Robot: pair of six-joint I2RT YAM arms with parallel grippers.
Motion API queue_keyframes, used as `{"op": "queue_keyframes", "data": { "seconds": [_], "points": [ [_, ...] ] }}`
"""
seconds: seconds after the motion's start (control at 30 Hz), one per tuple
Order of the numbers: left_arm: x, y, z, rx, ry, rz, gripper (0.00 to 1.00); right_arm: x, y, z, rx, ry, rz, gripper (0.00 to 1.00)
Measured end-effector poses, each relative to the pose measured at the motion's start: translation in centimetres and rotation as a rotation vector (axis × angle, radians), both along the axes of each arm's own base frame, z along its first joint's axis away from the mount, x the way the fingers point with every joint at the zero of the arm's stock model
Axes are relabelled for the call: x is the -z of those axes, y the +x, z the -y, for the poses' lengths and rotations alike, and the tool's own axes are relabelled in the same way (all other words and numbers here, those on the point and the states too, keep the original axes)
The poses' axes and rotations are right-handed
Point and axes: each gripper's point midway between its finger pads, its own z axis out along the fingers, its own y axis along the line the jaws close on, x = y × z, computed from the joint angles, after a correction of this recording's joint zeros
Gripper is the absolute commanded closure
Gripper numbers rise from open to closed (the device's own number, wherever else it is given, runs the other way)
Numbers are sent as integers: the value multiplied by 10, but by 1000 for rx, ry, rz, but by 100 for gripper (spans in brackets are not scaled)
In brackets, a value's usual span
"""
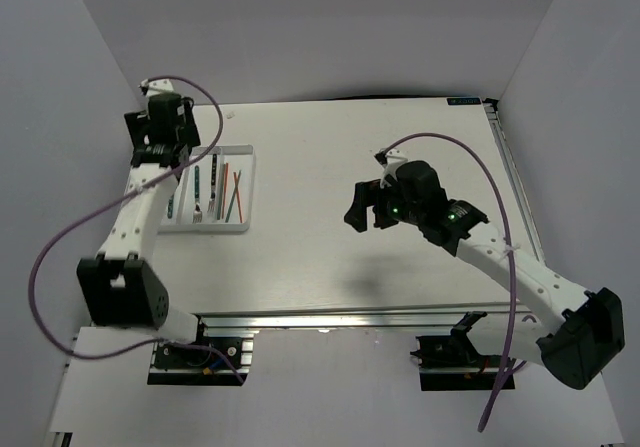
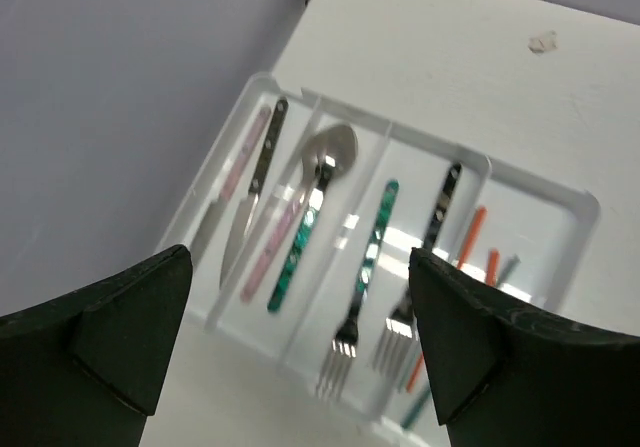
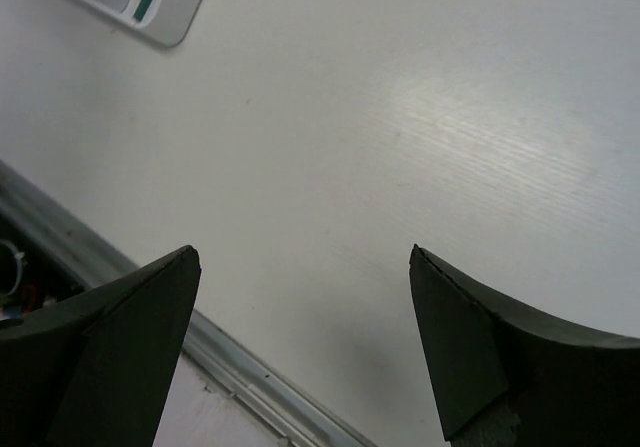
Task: Sort the eating utensils into containers
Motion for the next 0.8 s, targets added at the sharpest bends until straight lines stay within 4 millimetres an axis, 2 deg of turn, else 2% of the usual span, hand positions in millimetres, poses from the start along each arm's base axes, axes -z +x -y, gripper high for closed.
{"op": "queue_keyframes", "data": {
  "seconds": [0.1,0.13,0.27,0.4,0.5,0.63,0.8],
  "points": [
    [-17,-46,12,17,-108,90,2,-18,9,17,73,-40,73,11],
    [-28,-71,15,23,-136,142,2,-25,10,23,96,-50,98,11],
    [-59,-126,25,46,-226,297,2,-44,9,47,170,-91,155,11],
    [-66,-174,27,54,-261,360,2,-59,4,76,251,-145,197,11],
    [-62,-205,25,43,-261,365,2,-71,-5,100,313,-174,230,11],
    [-55,-236,24,31,-271,380,2,-90,-21,129,381,-180,274,10],
    [-55,-262,24,21,-300,425,2,-98,-40,151,421,-171,289,11]
  ]
}}
